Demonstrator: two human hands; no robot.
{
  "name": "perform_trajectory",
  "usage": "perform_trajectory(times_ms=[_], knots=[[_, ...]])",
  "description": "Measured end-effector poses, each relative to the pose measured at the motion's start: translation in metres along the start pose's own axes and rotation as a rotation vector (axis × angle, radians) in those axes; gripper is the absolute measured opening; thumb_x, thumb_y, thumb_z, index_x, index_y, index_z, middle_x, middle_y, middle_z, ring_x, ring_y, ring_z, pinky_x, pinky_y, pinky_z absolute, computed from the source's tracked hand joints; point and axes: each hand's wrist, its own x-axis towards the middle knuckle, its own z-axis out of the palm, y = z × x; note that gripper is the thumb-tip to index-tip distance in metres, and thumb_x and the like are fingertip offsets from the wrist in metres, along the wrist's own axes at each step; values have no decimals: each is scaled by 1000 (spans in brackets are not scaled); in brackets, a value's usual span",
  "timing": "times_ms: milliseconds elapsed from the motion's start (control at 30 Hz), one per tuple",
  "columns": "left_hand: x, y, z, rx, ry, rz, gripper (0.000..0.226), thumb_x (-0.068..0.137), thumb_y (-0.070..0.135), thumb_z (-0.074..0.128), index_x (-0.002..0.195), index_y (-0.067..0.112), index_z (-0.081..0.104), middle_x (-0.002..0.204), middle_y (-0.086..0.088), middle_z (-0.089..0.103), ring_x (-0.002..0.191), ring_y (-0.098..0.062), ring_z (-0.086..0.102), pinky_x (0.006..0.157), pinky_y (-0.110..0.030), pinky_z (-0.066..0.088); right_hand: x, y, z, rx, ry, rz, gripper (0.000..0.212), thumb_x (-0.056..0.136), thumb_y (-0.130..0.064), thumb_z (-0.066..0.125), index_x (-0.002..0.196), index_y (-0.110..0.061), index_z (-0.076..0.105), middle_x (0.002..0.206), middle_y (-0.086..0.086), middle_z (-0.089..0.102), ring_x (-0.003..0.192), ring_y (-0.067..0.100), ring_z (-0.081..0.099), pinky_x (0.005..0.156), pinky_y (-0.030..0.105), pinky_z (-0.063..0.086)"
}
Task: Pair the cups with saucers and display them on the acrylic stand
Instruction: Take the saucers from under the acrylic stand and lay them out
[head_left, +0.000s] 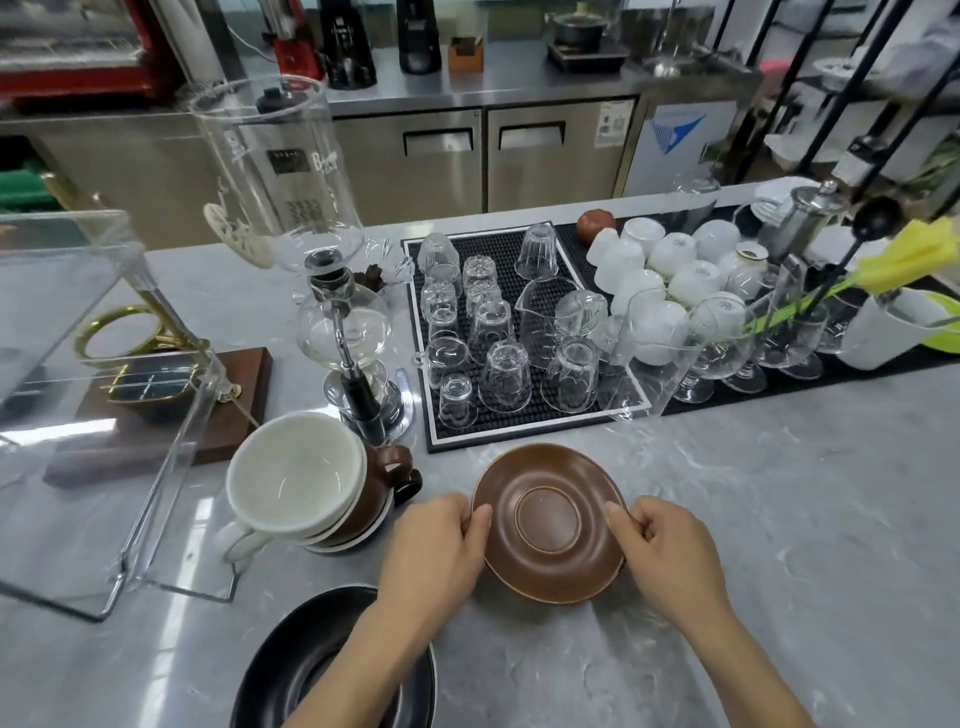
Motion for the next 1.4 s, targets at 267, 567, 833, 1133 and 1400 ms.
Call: perform_trajectory(times_ms=[267,567,833,1133,1400], knots=[[19,7,14,43,-60,-37,52,97,41,53,57,19,29,71,-14,66,75,-34,62,63,-39,44,19,11,4,-48,-3,2,46,91,-37,60,58,-7,47,48,-1,43,49,17,44,49,34,35],[29,4,24,59,-90,-19,51,97,42,53,57,19,30,57,-1,45,69,-34,61,60,-39,42,27,19,9,-81,-6,18,47,92,-39,59,59,-6,48,47,0,44,51,23,50,48,37,37],[31,1,26,47,-91,-21,52,95,43,53,57,18,29,57,-3,46,68,-37,59,59,-39,44,27,20,11,-95,-2,46,47,91,-38,60,55,-13,42,45,-3,41,47,17,44,47,34,35],[31,-3,30,13,-83,-36,52,93,44,56,56,18,29,56,-4,44,67,-39,58,60,-41,48,30,19,12,-102,4,65,49,89,-37,62,52,-19,35,44,-2,40,47,17,44,46,33,34],[29,2,31,31,-63,-30,50,93,43,55,56,19,29,58,-4,51,68,-35,59,61,-39,50,28,16,8,-150,-22,86,49,87,-47,63,56,-19,38,48,-2,45,49,15,48,45,29,33]])
